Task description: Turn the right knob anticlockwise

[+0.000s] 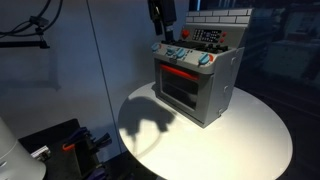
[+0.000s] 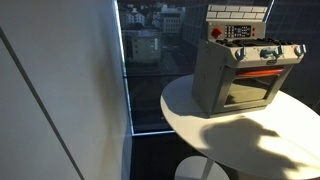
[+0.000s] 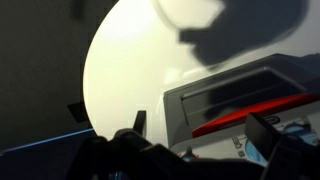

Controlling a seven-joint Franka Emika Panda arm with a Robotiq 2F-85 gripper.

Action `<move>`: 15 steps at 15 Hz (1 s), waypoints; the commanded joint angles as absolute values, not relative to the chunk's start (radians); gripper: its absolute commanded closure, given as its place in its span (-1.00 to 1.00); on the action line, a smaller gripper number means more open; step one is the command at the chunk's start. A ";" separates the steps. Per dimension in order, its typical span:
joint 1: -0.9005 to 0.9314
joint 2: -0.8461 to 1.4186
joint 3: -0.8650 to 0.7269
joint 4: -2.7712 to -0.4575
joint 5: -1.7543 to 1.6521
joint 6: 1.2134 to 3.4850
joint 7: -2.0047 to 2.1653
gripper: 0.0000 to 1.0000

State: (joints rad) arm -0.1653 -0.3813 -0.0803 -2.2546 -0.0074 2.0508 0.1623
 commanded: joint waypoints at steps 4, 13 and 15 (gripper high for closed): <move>-0.165 -0.361 -0.088 -2.241 -0.013 2.068 0.174 -1.00; -0.162 -0.299 -0.104 -2.253 0.019 2.248 0.172 -1.00; -0.161 -0.269 -0.105 -2.252 0.030 2.309 0.170 -1.00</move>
